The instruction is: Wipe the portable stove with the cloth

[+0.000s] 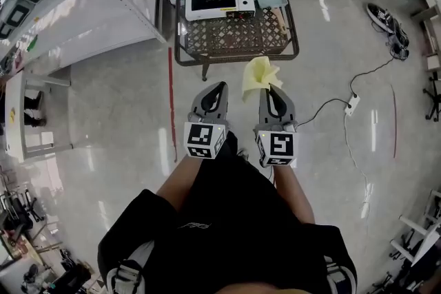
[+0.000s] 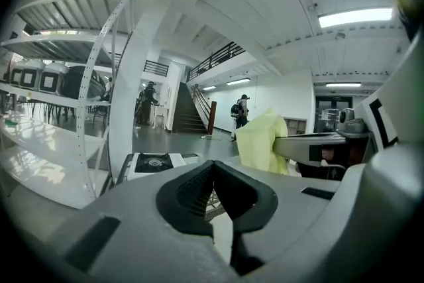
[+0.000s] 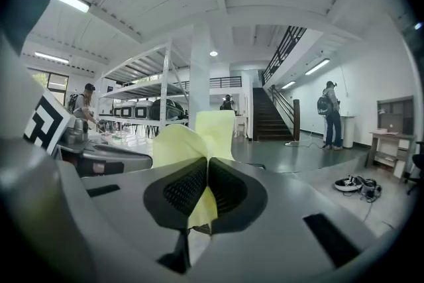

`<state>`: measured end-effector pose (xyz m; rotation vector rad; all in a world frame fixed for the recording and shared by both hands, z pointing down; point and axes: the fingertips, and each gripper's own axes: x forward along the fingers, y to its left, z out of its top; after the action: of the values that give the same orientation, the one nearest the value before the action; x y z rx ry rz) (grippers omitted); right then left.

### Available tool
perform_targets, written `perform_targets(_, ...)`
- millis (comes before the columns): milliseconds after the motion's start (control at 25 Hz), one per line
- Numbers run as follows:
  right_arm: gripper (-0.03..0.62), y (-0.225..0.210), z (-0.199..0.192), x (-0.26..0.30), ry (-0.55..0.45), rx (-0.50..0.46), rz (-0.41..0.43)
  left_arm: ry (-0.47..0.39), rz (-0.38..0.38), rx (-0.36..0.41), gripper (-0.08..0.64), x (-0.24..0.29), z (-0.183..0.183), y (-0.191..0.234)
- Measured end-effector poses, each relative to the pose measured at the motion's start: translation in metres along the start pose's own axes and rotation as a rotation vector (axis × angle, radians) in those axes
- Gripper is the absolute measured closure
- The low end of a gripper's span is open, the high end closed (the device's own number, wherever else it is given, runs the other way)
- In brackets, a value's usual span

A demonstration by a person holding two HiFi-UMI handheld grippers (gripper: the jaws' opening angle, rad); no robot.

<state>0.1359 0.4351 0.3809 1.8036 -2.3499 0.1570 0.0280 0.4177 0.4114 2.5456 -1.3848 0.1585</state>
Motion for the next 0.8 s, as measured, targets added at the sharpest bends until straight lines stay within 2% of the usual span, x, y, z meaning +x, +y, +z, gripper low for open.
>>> perform_targets(240,0.578,0.002,0.020,0.054,0.011,-0.044,-0.007,-0.015,0.000,-0.007,0.543,0.030,0.021,0.045)
perform_targets(520,0.578,0.028,0.041,0.116,0.011,-0.107,0.024,-0.045,0.020,-0.034,0.543,0.052,0.045,0.102)
perform_targets(800,0.578,0.039,0.042,0.162,0.038,-0.118,0.057,-0.021,0.032,-0.061,0.543,0.069,0.042,0.134)
